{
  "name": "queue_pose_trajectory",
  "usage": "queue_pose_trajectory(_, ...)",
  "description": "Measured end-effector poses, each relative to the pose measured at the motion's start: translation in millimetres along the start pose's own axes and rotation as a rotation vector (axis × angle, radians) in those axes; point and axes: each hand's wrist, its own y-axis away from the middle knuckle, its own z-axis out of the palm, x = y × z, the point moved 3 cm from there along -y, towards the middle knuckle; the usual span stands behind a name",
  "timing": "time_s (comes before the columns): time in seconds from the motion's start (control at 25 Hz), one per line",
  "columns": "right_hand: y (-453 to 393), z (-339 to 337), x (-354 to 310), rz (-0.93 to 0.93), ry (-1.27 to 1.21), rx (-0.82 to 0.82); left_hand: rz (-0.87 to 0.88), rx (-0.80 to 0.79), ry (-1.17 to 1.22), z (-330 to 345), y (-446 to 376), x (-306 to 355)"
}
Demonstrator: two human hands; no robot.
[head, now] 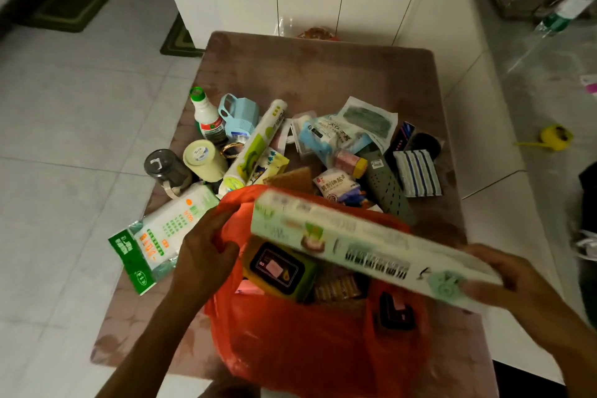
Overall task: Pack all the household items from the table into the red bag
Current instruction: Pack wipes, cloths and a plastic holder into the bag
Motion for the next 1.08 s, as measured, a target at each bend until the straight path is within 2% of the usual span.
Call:
queue_pose_trajectory(0.12,-5,26,30,0.149,0.063,-0.177,0.030,0.008,0.028,-5,2,2)
queue_pose_trajectory(0.24,-19,52,43,0.147,0.071,-0.268,0.090,-0.112,0.055,-1,15,-3)
queue_pose_trajectory(0.4,-40,95,44,0.141,0.137,-0.462,0.034,-0.164,0.047,6,32,-17)
queue_pose_trajectory(0.44,-46,106,46,0.159,0.145,-0.441,0.012,-0.169,0.056,7,34,-19)
queue_pose_trajectory(0.52,-57,126,49,0.166,0.215,-0.253,-0.021,-0.199,0.113,6,37,-18)
queue_pose_trajectory(0.6,-63,136,47,0.126,0.635,-0.001,-0.019,-0.236,0.151,6,38,-17)
queue_pose_trajectory(0.64,-64,139,42,0.042,0.852,0.130,-0.016,-0.247,0.148,6,38,-17)
queue_pose_trajectory(0.68,-64,142,37,-0.101,0.945,0.242,-0.013,-0.250,0.134,6,38,-18)
queue_pose_trajectory(0.72,-63,149,32,-0.237,0.931,0.286,-0.009,-0.250,0.104,6,37,-18)
queue_pose_trajectory(0.76,-62,157,28,-0.335,0.876,0.250,-0.005,-0.252,0.072,6,36,-18)
queue_pose_trajectory(0.84,-60,182,33,-0.452,0.855,0.031,0.029,-0.258,-0.008,8,34,-21)
queue_pose_trajectory(0.88,-59,193,40,-0.462,0.868,-0.070,0.056,-0.246,-0.056,9,33,-20)
queue_pose_trajectory(0.92,-59,199,45,-0.453,0.863,-0.103,0.095,-0.223,-0.092,9,31,-18)
queue_pose_trajectory(1.08,-67,197,52,-0.471,0.935,0.078,0.265,-0.127,-0.153,16,19,-4)
